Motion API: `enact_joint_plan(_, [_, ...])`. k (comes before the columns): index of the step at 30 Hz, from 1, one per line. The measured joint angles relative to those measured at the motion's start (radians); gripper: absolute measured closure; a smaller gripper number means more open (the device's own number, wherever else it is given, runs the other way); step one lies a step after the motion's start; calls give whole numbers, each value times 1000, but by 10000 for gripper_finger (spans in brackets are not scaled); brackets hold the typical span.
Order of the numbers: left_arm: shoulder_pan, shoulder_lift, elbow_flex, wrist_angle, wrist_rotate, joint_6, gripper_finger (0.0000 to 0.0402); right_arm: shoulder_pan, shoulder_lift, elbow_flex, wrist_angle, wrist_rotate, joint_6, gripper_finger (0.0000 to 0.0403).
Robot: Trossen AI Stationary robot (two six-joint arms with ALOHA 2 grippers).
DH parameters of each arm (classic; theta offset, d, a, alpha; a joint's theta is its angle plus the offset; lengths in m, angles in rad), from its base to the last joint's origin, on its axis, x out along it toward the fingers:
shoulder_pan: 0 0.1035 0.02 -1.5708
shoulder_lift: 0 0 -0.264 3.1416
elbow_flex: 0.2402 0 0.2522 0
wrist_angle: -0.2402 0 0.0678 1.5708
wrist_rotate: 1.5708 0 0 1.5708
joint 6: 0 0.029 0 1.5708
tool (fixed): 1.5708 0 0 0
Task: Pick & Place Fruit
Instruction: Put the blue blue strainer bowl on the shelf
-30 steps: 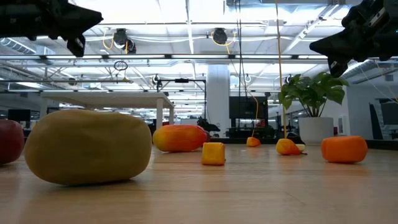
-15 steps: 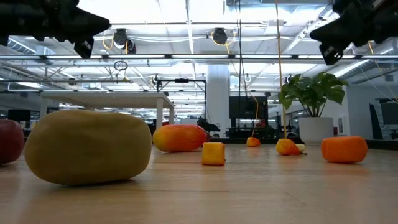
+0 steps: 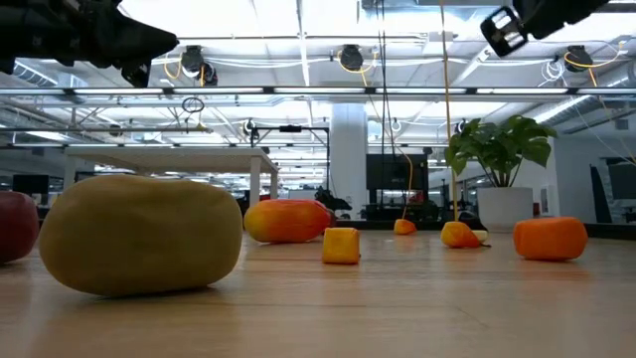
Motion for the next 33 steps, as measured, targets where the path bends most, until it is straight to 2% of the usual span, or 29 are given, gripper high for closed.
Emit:
enact_joint_plan(7, [0,0,0,0,0,-1,378,121,164,92,-132,10,-199,403])
enact_joint_plan(15, [0,0,0,2,-1,-3,378,257,308,120,-300,160,-349,387])
enact_joint_plan(19, [0,0,0,2,-1,-3,378,307,347,120,-308,166,-389,369])
enact_joint_plan(24, [0,0,0,2,-1,-5,378,336,366,120,-287,166,-387,332])
enact_joint_plan(31, [0,0,0,2,-1,-7,378,356,390,121,-226,156,-316,255])
enact_joint_plan(33, [0,0,0,2,-1,-7,378,356,408,121,-227,115,-314,234])
